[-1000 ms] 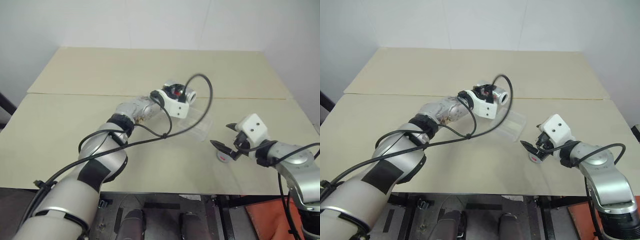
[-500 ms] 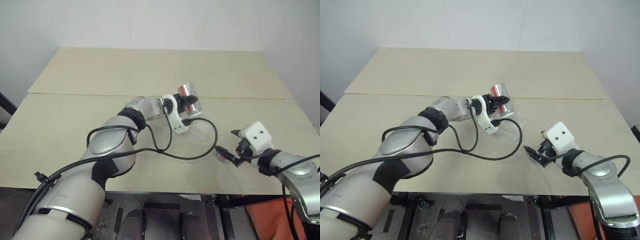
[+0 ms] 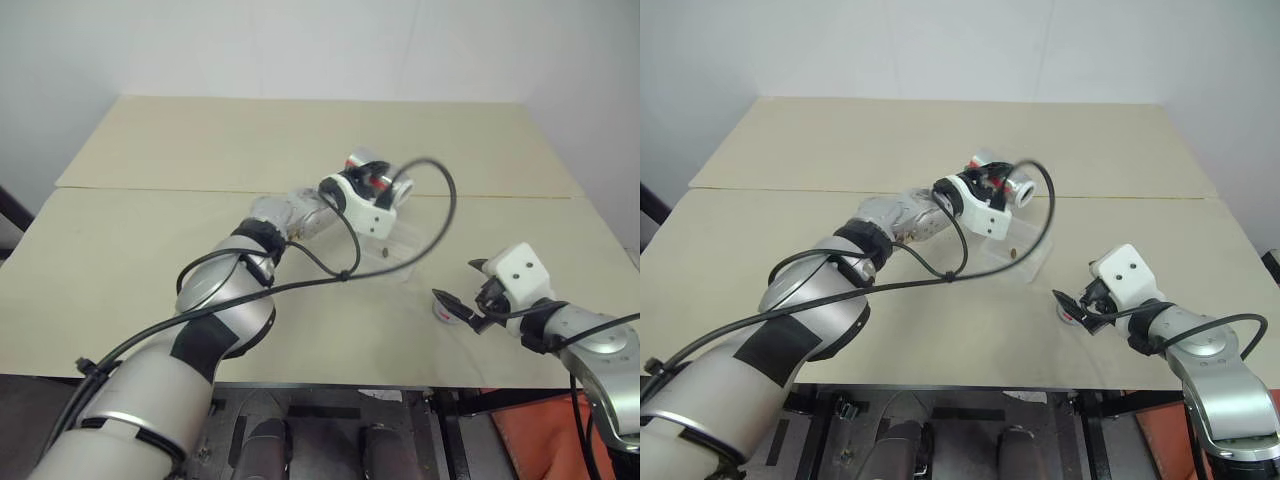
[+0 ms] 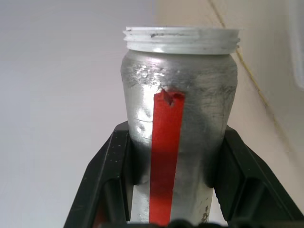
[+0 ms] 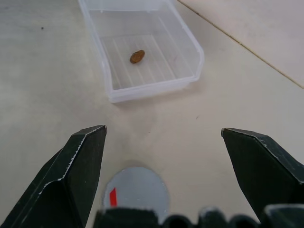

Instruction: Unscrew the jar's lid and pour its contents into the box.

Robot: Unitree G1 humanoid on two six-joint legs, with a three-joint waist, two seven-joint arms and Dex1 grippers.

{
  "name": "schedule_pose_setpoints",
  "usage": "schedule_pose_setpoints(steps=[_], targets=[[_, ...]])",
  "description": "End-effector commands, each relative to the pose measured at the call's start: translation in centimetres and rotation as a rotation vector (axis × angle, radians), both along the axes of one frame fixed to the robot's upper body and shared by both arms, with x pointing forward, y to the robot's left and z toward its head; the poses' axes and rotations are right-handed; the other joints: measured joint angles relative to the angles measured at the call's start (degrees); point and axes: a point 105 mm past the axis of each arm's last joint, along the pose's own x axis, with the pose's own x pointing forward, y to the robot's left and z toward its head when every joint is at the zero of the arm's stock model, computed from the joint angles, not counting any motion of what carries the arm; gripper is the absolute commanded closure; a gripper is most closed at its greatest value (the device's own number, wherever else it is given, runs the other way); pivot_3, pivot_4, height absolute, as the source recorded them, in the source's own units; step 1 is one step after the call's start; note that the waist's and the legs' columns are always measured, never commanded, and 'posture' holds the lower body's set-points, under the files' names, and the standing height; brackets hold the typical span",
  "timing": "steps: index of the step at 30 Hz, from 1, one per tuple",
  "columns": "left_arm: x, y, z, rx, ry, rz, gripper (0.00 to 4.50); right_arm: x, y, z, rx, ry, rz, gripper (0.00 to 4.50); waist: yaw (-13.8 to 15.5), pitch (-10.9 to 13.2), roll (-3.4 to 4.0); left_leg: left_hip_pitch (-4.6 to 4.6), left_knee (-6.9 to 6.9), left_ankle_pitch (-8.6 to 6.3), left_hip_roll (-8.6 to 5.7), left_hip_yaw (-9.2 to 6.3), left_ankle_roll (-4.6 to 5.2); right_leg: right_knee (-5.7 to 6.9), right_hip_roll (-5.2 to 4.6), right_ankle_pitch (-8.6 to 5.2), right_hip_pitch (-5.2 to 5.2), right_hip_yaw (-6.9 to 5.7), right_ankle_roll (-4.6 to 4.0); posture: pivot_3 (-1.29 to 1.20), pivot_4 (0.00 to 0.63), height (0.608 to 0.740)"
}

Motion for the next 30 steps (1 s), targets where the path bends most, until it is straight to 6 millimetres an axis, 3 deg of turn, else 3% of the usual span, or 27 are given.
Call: schedule_pose_setpoints(steps=[1,7,12,16,19,30], targets=[[0.3,0.9,2.1,-0.34,0.209,0.0,2.62,0.1,0.3,1.4,0.003,-0.052,0.019,0.02,0.0,0.0,0.01,0.0,0.0,0.02,-0.01,-0.01,0.01,0.03,0.0,0.0,0.0,0.0,0.0,0.0,0.15,0.74],[0.7,3.7,3.5,-0.854,0.525,-0.072,2.62,0.0,0.4,1.3,-0.01,-0.046,0.051,0.02,0.1,0.0,0.02,0.01,0.1,0.06,-0.03,-0.05,0.06,0.11,-0.04,0.01,0.04,-0.02,0.0,0.0,0.15,0.74],[-0.3,5.2,2.8,-1.105,0.669,-0.154,2.62,0.4,1.2,1.4,0.018,-0.042,0.095,0.02,0.0,0.0,0.08,0.03,0.13,0.07,-0.06,-0.1,0.07,0.12,-0.06,0.03,0.1,-0.02,0.02,0.0,0.15,0.74],[-1.8,6.2,0.7,-1.095,0.662,-0.109,2.62,1.0,2.0,1.5,0.028,-0.048,0.121,0.02,-0.3,-0.1,0.09,0.11,0.11,0.07,-0.04,-0.14,0.07,0.15,-0.05,0.03,0.13,-0.01,0.02,0.0,0.15,0.74],[-2.6,7.5,-0.2,-1.196,0.668,-0.072,2.62,1.4,2.5,1.4,0.047,-0.051,0.137,0.02,-0.3,-0.1,0.08,0.11,0.12,0.08,-0.05,-0.16,0.06,0.15,-0.05,0.04,0.13,-0.01,0.01,0.0,0.15,0.74],[-3.6,10.0,-5.1,-1.162,0.645,0.099,2.62,1.5,2.6,1.4,0.058,-0.049,0.15,0.02,0.1,-0.1,0.11,0.19,0.13,0.08,-0.07,-0.2,0.07,0.14,-0.07,0.04,0.22,-0.01,0.01,0.0,0.15,0.74]])
